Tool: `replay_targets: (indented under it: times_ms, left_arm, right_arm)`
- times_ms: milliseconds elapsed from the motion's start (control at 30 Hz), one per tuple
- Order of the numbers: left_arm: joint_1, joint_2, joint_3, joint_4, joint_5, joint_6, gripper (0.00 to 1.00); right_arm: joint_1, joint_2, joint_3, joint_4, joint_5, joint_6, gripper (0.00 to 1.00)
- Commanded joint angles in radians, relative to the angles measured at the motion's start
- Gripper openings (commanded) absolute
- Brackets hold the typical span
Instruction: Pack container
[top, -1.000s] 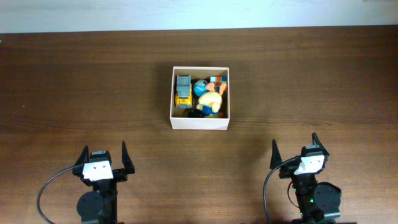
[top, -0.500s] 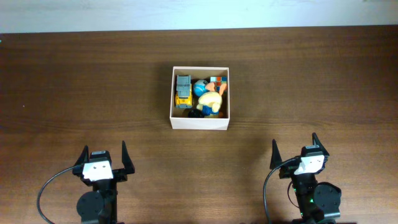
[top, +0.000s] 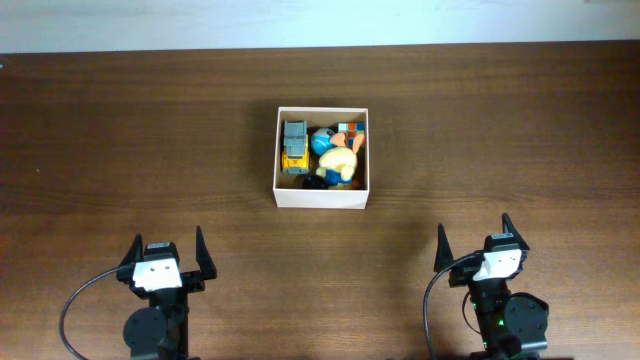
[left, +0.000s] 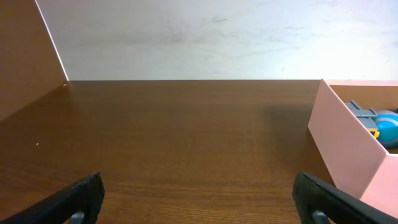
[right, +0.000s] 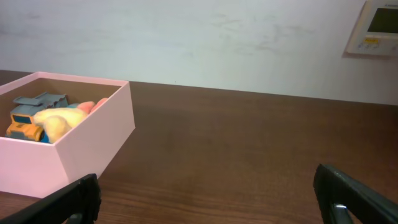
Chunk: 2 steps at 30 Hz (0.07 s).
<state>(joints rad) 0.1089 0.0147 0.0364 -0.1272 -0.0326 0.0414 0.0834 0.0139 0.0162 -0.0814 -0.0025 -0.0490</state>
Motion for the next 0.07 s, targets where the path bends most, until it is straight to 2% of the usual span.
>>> replay_targets:
  times_ms: [0, 33]
  left_arm:
    - [0.005, -0.010, -0.006, 0.003, 0.011, 0.016, 0.99]
    - [0.005, -0.010, -0.006, 0.003, 0.011, 0.016, 0.99]
  right_arm:
    - [0.007, -0.010, -0.007, -0.001, -0.013, 0.004, 0.99]
    - [0.007, -0.010, -0.007, -0.002, -0.013, 0.004, 0.99]
